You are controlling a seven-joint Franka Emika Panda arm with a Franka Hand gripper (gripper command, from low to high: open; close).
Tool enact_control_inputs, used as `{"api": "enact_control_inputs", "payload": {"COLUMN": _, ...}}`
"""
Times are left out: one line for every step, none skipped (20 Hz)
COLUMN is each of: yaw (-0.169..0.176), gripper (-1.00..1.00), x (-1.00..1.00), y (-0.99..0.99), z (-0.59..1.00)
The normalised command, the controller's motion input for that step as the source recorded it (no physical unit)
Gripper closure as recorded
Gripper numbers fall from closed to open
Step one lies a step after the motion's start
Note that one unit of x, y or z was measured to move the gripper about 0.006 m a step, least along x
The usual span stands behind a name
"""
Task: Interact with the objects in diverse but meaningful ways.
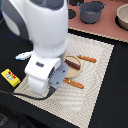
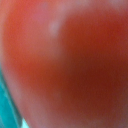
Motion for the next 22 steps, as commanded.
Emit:
{"api": "enact_control_inputs", "payload": {"yaw": 0.000, "gripper": 1.00, "x": 0.00, "y": 0.00, "z": -0.34}}
{"api": "enact_control_inputs", "payload": {"yaw": 0.000, "gripper": 1.00, "x": 0.00, "y": 0.00, "z": -0.31}}
{"api": "enact_control_inputs", "payload": {"yaw": 0.000, "gripper": 1.00, "x": 0.00, "y": 0.00, "z": -0.19}}
{"api": "enact_control_inputs", "payload": {"yaw": 0.000, "gripper": -1.00, "x": 0.00, "y": -0.11, "z": 0.01}}
{"api": "enact_control_inputs", "payload": {"yaw": -0.018, "gripper": -1.00, "x": 0.00, "y": -0.17, "z": 0.38}}
{"api": "enact_control_inputs", "payload": {"yaw": -0.044, "gripper": -1.00, "x": 0.00, "y": -0.19, "z": 0.81}}
{"api": "enact_control_inputs", "payload": {"yaw": -0.080, "gripper": -1.00, "x": 0.00, "y": -0.22, "z": 0.91}}
{"api": "enact_control_inputs", "payload": {"yaw": -0.095, "gripper": -1.00, "x": 0.00, "y": -0.24, "z": 0.94}}
{"api": "enact_control_inputs", "payload": {"yaw": -0.091, "gripper": -1.00, "x": 0.00, "y": -0.18, "z": 0.95}}
{"api": "enact_control_inputs", "payload": {"yaw": -0.077, "gripper": -1.00, "x": 0.00, "y": -0.19, "z": 0.89}}
{"api": "enact_control_inputs", "payload": {"yaw": -0.070, "gripper": -1.00, "x": 0.00, "y": -0.24, "z": 0.91}}
{"api": "enact_control_inputs", "payload": {"yaw": -0.066, "gripper": -1.00, "x": 0.00, "y": -0.23, "z": 1.00}}
{"api": "enact_control_inputs", "payload": {"yaw": -0.069, "gripper": -1.00, "x": 0.00, "y": -0.23, "z": 1.00}}
{"api": "enact_control_inputs", "payload": {"yaw": -0.066, "gripper": -1.00, "x": 0.00, "y": -0.25, "z": 1.00}}
{"api": "enact_control_inputs", "payload": {"yaw": -0.056, "gripper": -1.00, "x": -0.01, "y": -0.22, "z": 0.88}}
{"api": "enact_control_inputs", "payload": {"yaw": -0.043, "gripper": -1.00, "x": -0.15, "y": -0.12, "z": 0.78}}
{"api": "enact_control_inputs", "payload": {"yaw": -0.003, "gripper": -1.00, "x": -0.21, "y": 0.00, "z": 0.75}}
{"api": "enact_control_inputs", "payload": {"yaw": 0.000, "gripper": -1.00, "x": -0.28, "y": 0.19, "z": 0.76}}
{"api": "enact_control_inputs", "payload": {"yaw": 0.000, "gripper": -1.00, "x": -0.37, "y": 0.18, "z": 0.73}}
{"api": "enact_control_inputs", "payload": {"yaw": 0.013, "gripper": -1.00, "x": -0.53, "y": 0.06, "z": 0.54}}
{"api": "enact_control_inputs", "payload": {"yaw": 0.015, "gripper": -1.00, "x": -0.54, "y": 0.13, "z": 0.44}}
{"api": "enact_control_inputs", "payload": {"yaw": 0.005, "gripper": -1.00, "x": -0.62, "y": 0.19, "z": 0.34}}
